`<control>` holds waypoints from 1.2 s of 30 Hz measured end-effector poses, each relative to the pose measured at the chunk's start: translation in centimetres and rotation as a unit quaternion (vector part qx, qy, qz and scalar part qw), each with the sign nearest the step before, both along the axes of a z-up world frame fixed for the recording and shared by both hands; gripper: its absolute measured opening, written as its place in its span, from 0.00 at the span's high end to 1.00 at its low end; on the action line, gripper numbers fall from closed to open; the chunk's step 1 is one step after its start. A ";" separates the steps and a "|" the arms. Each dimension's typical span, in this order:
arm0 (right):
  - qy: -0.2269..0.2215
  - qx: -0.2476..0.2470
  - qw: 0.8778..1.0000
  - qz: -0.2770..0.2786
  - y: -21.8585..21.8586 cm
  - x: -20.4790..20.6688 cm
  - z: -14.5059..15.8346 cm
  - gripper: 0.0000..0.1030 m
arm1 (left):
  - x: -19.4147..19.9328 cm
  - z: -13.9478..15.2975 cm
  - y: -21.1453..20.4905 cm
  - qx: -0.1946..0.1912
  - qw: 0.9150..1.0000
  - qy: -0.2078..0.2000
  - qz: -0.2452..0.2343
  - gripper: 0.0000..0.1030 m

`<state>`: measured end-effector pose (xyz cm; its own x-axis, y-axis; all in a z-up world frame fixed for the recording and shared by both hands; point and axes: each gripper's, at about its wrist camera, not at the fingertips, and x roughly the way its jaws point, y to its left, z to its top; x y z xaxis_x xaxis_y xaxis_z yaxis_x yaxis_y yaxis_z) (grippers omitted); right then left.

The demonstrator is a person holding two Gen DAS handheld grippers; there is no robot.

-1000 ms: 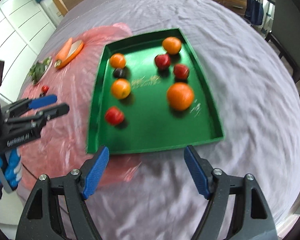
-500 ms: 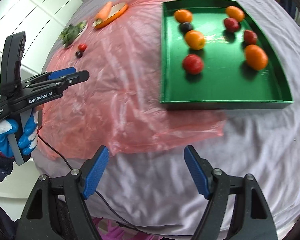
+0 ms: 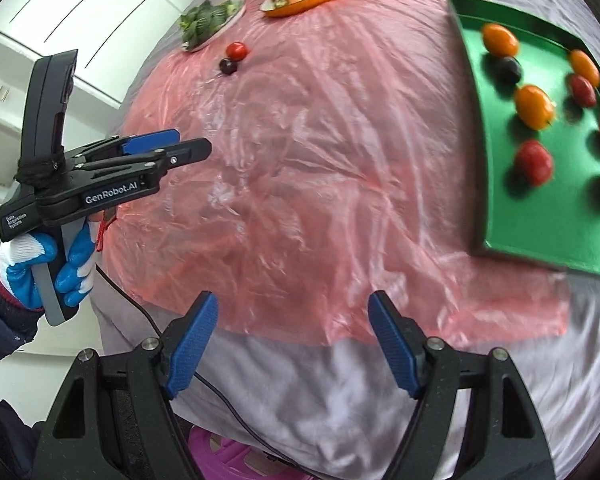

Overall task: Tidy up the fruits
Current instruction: 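Withdraw both open tools from the tray back over the remaining fruit, then grasp the last dark plum with the left tool while the right tool grasps the last red tomato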

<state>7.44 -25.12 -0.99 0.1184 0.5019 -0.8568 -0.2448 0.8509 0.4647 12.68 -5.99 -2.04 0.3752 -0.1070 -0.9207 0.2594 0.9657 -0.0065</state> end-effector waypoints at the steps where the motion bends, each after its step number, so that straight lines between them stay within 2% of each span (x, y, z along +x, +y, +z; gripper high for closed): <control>1: -0.005 0.000 1.000 0.009 0.5 0.6 0.2 0.00 | 0.2 -0.1 0.6 -0.001 1.000 -0.001 0.011 0.50; 9: -0.063 0.009 0.997 0.054 1.8 7.1 1.5 0.00 | 2.3 -0.6 4.0 -0.012 0.996 -0.024 0.087 0.50; 17: -0.112 0.032 0.986 0.117 6.2 15.7 2.5 0.00 | 6.0 -0.6 6.3 -0.030 0.984 -0.071 0.159 0.50; 25: -0.129 0.032 0.974 0.182 11.7 23.0 1.4 0.00 | 10.3 -2.2 7.2 -0.051 0.979 -0.083 0.181 0.51; 27: -0.124 0.035 0.973 0.191 12.8 24.5 0.6 0.04 | 11.3 -2.6 7.4 -0.054 0.978 -0.081 0.184 0.52; 31: -0.118 0.039 0.971 0.204 14.9 26.5 -0.5 0.07 | 12.9 -3.4 7.6 -0.059 0.978 -0.075 0.185 0.59; 36: -0.118 0.033 0.967 0.222 17.4 28.1 -0.9 0.09 | 14.2 -4.4 8.1 -0.070 0.977 -0.062 0.192 0.62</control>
